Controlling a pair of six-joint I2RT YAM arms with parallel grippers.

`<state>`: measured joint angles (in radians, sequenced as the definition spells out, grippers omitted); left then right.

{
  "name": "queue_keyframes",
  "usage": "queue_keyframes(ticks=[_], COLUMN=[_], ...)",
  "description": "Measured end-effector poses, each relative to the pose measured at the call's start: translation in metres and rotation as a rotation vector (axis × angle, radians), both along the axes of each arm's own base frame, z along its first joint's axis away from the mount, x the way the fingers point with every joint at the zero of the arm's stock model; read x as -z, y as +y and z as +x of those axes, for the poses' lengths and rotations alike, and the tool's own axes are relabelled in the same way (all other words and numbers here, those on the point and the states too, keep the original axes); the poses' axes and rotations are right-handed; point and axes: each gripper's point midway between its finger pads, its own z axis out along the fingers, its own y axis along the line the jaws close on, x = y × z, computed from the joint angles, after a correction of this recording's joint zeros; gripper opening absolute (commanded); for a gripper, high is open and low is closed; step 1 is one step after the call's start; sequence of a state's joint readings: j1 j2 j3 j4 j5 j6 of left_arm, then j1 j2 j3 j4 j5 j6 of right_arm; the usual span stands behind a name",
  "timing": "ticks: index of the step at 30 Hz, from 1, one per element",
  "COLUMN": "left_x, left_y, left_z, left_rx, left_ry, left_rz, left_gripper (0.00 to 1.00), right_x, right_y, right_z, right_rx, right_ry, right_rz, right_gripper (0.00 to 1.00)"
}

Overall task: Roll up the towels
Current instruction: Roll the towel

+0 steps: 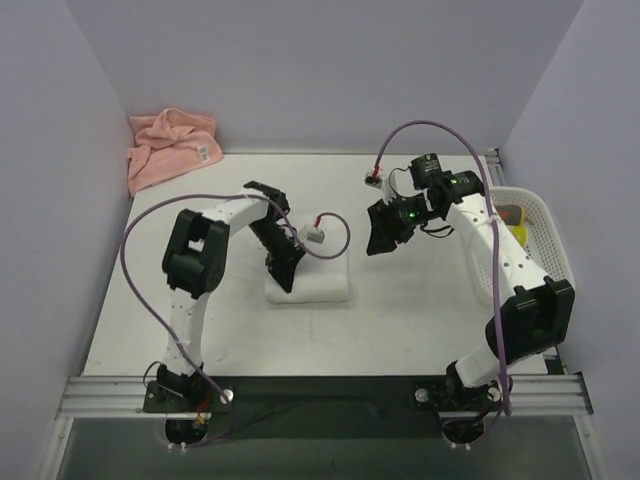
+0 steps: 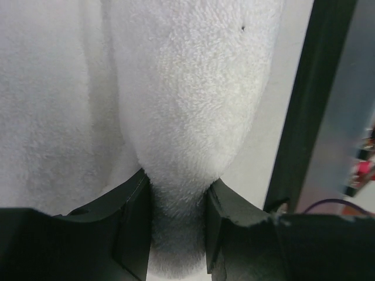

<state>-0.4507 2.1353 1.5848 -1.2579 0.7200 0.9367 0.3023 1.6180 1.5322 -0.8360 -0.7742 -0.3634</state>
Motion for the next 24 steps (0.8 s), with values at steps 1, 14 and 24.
queue_keyframes(ticks=[1,14,24], left_x=[0.0,0.005,0.006], left_y=[-0.001,-0.005,-0.005], left_z=[0.003,0.02,0.021], left_rx=[-0.019,-0.146,-0.151], left_ry=[0.052,0.352,0.356], left_rz=[0.006,0.049,0.051], left_gripper=[0.22,0.36,0.4], right_x=[0.001,0.042,0.128], right_y=[-0.001,0.05,0.096], right_z=[-0.009,-0.072,-0.023], right_rx=[-0.007,-0.358,-0.603], right_ry=[-0.009,-0.335,-0.656], right_rz=[-0.004,-0.266,-0.517], right_gripper=[0.44,0.73,0.74])
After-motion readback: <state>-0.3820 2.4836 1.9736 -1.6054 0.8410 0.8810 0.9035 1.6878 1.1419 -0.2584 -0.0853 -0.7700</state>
